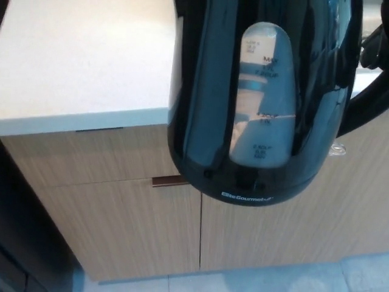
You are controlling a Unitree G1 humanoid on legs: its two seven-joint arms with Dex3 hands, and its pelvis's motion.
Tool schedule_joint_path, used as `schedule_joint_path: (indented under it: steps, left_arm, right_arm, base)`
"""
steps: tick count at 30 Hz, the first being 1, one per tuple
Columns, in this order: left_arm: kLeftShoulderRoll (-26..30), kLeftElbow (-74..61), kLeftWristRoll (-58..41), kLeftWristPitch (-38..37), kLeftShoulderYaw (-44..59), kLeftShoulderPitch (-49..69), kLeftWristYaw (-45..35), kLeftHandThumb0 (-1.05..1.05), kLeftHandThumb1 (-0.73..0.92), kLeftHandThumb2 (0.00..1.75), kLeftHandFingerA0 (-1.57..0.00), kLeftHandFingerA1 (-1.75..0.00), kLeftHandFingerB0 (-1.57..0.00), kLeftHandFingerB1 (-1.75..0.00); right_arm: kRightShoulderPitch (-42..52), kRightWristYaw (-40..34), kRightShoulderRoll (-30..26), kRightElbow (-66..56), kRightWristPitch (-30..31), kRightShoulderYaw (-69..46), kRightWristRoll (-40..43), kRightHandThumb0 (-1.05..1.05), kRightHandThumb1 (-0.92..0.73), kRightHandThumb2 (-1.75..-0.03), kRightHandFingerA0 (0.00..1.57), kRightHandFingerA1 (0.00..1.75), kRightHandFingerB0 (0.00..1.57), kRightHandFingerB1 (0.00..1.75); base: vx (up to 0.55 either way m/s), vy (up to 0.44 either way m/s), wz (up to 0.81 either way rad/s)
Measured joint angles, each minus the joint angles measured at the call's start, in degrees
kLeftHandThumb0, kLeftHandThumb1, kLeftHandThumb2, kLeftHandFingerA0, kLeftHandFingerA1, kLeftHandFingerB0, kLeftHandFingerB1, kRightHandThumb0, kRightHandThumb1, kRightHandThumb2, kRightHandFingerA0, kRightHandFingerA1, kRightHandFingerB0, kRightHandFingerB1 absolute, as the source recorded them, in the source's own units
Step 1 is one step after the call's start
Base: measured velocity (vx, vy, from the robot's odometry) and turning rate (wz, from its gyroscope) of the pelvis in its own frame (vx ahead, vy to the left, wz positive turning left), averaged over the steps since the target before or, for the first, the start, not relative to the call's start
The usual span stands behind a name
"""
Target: Pick up a kettle using the right hand on left side of the counter and then walk right towards the kettl base and turn on the kettle
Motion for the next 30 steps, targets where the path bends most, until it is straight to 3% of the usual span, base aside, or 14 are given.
schedule_joint_path:
  steps: [6,10,14,17,18,19,22,24,25,27,30]
  left_arm:
    - [-0.3,-0.8,-1.3,0.0,1.9,-0.4,-0.2,0.31,0.53,1.3,-1.01,-1.15,-0.91,-1.03]
    - [-0.5,-0.6,-1.8,-0.2,2.9,-0.9,-0.2,0.36,0.5,1.4,-1.04,-1.2,-0.96,-1.08]
    - [-3.0,-1.8,-2.9,-0.8,4.2,-1.0,-0.7,0.37,0.49,1.4,-1.03,-1.18,-0.91,-1.05]
    - [-3.8,-3.1,-3.0,-1.0,4.2,-1.7,-0.8,0.41,0.44,1.45,-1.04,-1.15,-0.95,-1.06]
    - [-3.8,-3.6,-3.0,-1.1,4.2,-1.8,-0.9,0.38,0.4,1.56,-1.02,-1.18,-0.97,-1.11]
    - [-3.8,-4.2,-3.1,-1.3,4.2,-2.0,-1.0,0.38,0.4,1.56,-1.02,-1.18,-0.97,-1.11]
    - [-3.9,-6.0,-3.1,-1.7,4.6,-2.0,-1.3,0.41,0.42,1.59,-1.02,-1.23,-0.94,-1.15]
    - [-4.3,-7.5,-3.4,-1.8,4.8,-1.9,-1.4,0.46,0.45,1.52,-1.09,-1.19,-0.96,-1.1]
    - [-4.5,-9.1,-3.6,-1.9,5.0,-1.8,-1.5,0.37,0.37,1.58,-1.04,-1.24,-0.94,-1.16]
    - [-5.1,-10.4,-3.7,-1.8,4.9,-1.9,-1.7,0.39,0.39,1.54,-1.06,-1.24,-0.95,-1.14]
    - [-5.4,-16.8,-4.4,-1.9,5.4,-0.6,-1.9,0.35,0.35,1.63,-1.0,-1.29,-0.98,-1.22]
  right_arm:
    - [0.3,1.0,0.3,-0.2,0.0,0.1,-0.6,-0.26,-0.55,-1.34,1.02,1.75,0.75,1.7]
    - [0.4,1.4,0.2,-0.3,0.0,0.1,-1.2,-0.25,-0.51,-1.38,1.03,1.75,0.77,1.74]
    - [1.2,2.0,-0.2,0.4,-0.2,-0.3,-1.8,-0.24,-0.5,-1.39,1.03,1.75,0.76,1.73]
    - [1.2,2.2,-0.8,0.6,-0.5,-0.7,-2.5,-0.24,-0.55,-1.34,1.02,1.75,0.72,1.74]
    - [1.2,2.2,-0.8,0.6,-0.6,-0.8,-2.8,-0.24,-0.56,-1.33,1.03,1.75,0.72,1.74]
    - [1.2,2.2,-0.8,0.6,-0.6,-0.8,-3.0,-0.24,-0.56,-1.33,1.03,1.75,0.72,1.74]
    - [1.2,2.5,-0.8,0.8,-0.8,-0.8,-3.6,-0.24,-0.53,-1.36,1.03,1.75,0.74,1.73]
    - [1.2,2.7,-0.8,1.0,-0.9,-0.7,-3.8,-0.24,-0.53,-1.36,1.03,1.75,0.74,1.73]
    - [1.2,2.8,-0.9,1.3,-0.9,-0.8,-4.0,-0.24,-0.53,-1.35,1.02,1.75,0.74,1.73]
    - [1.3,3.1,-0.7,1.6,-0.9,-0.5,-4.1,-0.24,-0.58,-1.31,1.04,1.75,0.75,1.73]
    - [1.1,4.0,-0.6,2.1,-1.2,-0.6,-4.2,-0.25,-0.59,-1.3,1.05,1.75,0.75,1.72]
  base:
    - [0.02,-0.074,0.0]
    - [0.03,-0.292,0.08]
    - [0.02,-0.341,0.05]
    - [0.0,-0.218,-0.03]
    - [-0.01,-0.135,0.01]
    - [0.0,-0.118,-0.01]
    - [0.0,-0.034,0.01]
    - [-0.01,0.051,0.0]
    - [-0.02,0.092,0.63]
    - [-0.06,0.249,-0.12]
    - [-0.02,0.054,0.06]
